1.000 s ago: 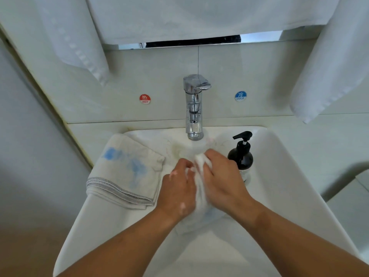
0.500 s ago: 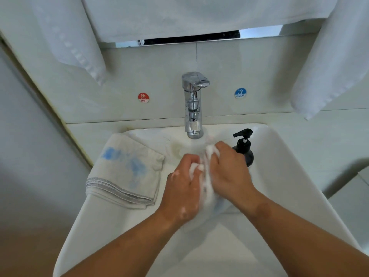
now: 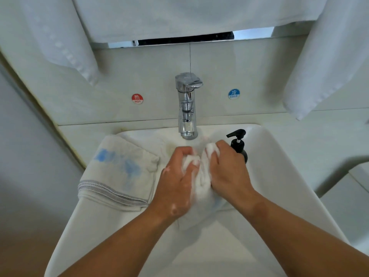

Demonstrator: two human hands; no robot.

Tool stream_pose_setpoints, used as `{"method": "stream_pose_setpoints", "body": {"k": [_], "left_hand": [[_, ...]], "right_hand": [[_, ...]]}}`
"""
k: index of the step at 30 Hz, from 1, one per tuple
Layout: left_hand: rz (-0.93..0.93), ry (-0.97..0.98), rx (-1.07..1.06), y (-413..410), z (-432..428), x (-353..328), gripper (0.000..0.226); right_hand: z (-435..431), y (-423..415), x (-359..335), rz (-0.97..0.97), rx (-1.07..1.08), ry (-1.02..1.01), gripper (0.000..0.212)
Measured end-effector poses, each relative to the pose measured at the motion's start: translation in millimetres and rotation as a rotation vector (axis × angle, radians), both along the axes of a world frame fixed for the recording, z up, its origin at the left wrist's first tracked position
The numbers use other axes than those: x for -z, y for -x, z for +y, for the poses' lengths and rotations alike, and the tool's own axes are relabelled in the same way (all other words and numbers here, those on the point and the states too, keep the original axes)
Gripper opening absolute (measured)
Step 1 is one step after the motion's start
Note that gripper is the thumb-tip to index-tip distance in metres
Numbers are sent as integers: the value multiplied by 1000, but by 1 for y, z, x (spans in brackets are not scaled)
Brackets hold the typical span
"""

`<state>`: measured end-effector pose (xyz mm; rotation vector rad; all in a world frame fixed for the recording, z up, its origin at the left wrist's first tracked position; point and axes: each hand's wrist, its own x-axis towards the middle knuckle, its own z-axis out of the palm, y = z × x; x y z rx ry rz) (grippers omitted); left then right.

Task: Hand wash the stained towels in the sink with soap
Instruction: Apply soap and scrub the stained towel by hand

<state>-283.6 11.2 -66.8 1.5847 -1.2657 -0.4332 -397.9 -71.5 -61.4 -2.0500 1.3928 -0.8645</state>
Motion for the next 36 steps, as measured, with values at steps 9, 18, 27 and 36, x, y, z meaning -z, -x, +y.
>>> {"method": "stream_pose_setpoints", "body": {"k": [9,18,27,36], "left_hand": [[-101,-95,-69,-3,2,9,25],[-3,-120,-264,-10,-7,1,21],[103,85,-217,-4,-9,-5,16],[24,-55,-15,-5,-4,8,15]], "right_hand": [[14,-12,-5,-86,-79,80,13],[30,-10,4,45,-245,70,13],[12,0,1,110,-94,-30,12],[8,-10,-8,-29,-26,5,6]]}}
